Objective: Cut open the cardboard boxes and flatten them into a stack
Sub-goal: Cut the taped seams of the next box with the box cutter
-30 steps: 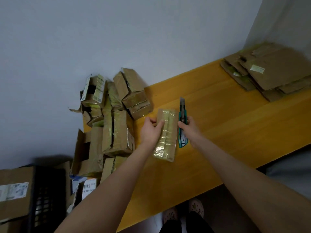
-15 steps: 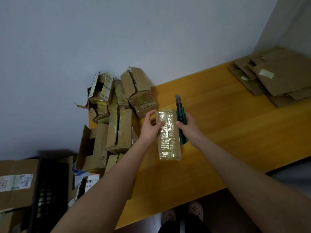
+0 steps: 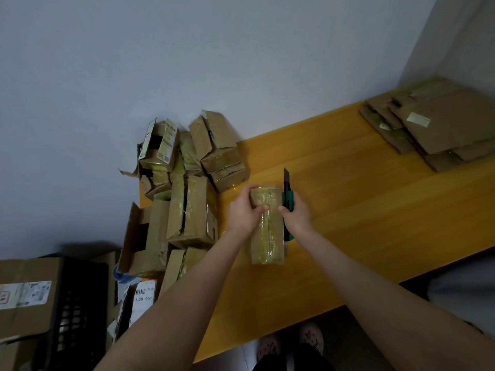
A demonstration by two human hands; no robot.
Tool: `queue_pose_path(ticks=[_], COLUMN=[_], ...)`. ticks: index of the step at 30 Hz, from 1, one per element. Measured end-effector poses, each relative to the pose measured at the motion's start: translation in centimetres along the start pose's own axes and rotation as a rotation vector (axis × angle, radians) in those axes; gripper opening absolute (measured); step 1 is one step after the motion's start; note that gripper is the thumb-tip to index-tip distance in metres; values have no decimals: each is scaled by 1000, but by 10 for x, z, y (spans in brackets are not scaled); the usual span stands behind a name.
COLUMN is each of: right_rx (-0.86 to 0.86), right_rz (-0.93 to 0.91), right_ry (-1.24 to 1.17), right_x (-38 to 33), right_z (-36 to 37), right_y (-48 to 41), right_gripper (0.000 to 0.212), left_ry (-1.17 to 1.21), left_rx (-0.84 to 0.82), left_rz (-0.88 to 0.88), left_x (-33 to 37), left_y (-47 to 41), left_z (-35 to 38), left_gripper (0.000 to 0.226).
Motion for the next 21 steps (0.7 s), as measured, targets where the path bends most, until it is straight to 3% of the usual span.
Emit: queue_pose_path(ticks=[5,11,16,21], right_rx=[-46,20,-103,-227], right_rz=[-19,-59,-199,-285], right_ry=[84,285,407,628], right_x=[-5,-11,-17,-24], right_z=[1,-19,-26,-7], right_y=[-5,10,46,62], right_gripper=[44,41,42,61], left_ry=[-87,-62,10,-6], left_rx=[18,68,113,146], left_rz=[-3,-39,-105,-118], left_x=[-1,-4,-17,-20], left_y=[-2,0,2,0], left_z=[-5,-7,-11,-11], left_gripper=[53,50,46,45])
Point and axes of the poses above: each hand's wrist, its own y-axis away from the middle knuckle, its own z-axis out of the palm, x = y × z, the point moved 3 cm from there along -y, towards the middle knuckle, and after that the axes turned 6 degrees about -z, right-handed, at the moved point
